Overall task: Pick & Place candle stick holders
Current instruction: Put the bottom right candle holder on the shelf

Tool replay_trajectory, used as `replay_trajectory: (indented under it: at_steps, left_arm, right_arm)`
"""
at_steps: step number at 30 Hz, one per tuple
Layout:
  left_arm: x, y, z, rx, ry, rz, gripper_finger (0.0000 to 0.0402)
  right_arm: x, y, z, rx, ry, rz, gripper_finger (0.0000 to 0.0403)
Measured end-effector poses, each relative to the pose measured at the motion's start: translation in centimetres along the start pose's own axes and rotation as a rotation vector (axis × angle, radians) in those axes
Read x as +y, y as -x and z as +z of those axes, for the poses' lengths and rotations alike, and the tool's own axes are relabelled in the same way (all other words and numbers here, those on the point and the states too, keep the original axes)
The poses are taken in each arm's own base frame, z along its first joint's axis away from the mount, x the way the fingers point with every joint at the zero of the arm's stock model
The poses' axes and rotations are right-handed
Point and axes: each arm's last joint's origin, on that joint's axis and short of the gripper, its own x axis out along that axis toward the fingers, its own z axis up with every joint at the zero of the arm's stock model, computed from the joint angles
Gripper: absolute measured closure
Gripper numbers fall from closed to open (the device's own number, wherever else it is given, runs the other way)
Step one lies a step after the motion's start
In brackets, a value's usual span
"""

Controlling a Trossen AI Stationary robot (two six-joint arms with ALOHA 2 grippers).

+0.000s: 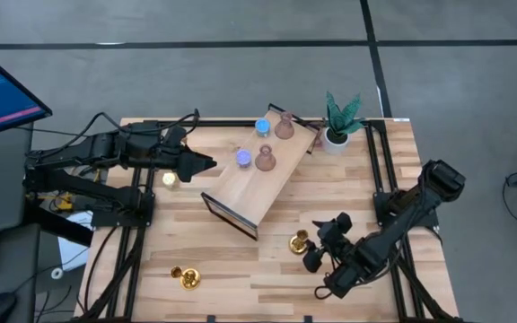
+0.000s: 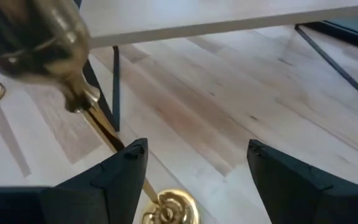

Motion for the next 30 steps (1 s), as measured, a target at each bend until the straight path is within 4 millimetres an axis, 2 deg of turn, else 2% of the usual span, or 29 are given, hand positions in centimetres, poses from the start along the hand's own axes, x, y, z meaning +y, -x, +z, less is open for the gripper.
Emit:
replay_trajectory:
  at_steps: [10,20,23,30]
  left_arm:
    - [0.0,0.0,0.0,0.0,0.0,0.0,0.0202]
    - [0.0,0.0,0.0,0.0,0.0,0.0,0.0202]
    - [0.0,0.0,0.0,-0.001,0.0,-0.001,0.0202]
    - [0.0,0.0,0.1,-0.008,0.024,-0.001,0.0202]
  right_arm:
    - [-0.3,1.0,-0.9,0.082,-0.004,0.008,0.0138]
    - [-0.4,3.3,-2.4,0.14,-0.031,0.06,0.0138]
    - [0.1,2.7,-2.0,0.098,-0.005,0.084,0.0138]
    - [0.4,-0.1,0.2,-0.028,0.067,0.017,0.0138]
